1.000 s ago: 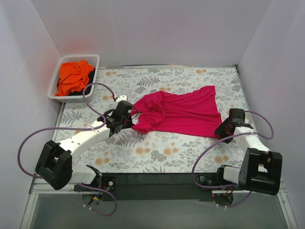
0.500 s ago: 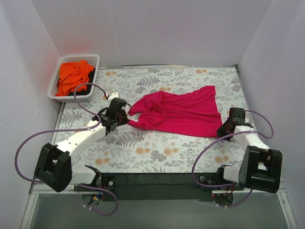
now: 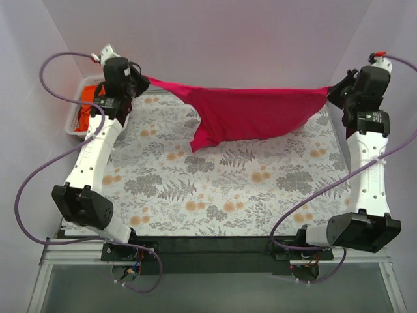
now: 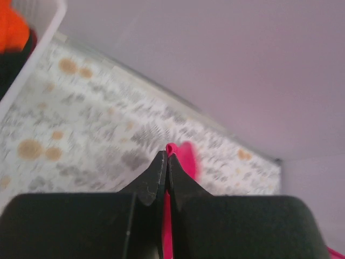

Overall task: Fold and stack the t-shirts
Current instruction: Flatten the tshirt out

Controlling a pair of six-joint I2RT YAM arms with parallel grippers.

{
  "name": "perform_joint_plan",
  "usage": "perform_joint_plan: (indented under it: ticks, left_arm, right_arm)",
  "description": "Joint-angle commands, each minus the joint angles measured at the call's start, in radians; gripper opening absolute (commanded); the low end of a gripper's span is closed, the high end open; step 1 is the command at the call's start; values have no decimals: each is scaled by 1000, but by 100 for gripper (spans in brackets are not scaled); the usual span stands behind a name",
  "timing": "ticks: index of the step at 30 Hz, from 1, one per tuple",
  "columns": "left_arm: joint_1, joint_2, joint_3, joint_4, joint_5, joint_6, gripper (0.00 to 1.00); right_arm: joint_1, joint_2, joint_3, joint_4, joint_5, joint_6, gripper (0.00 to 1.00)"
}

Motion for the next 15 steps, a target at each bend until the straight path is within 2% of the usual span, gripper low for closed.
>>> perform_joint_plan:
  ticks: [1, 4, 10, 15]
  left_arm:
    - [35, -4, 245, -69, -12, -19, 0]
    - [35, -41, 338, -60, 25, -15, 0]
    - [35, -207, 359, 59, 56, 47, 0]
    - [35, -233, 442, 51, 39, 91, 0]
  right_arm:
    - [-11, 5, 191, -25, -28, -77, 1]
    - [-11, -24, 261, -9, -61, -102, 1]
    - [-11, -177, 253, 95, -95, -154, 1]
    - [-11, -213, 298, 123, -140, -178, 1]
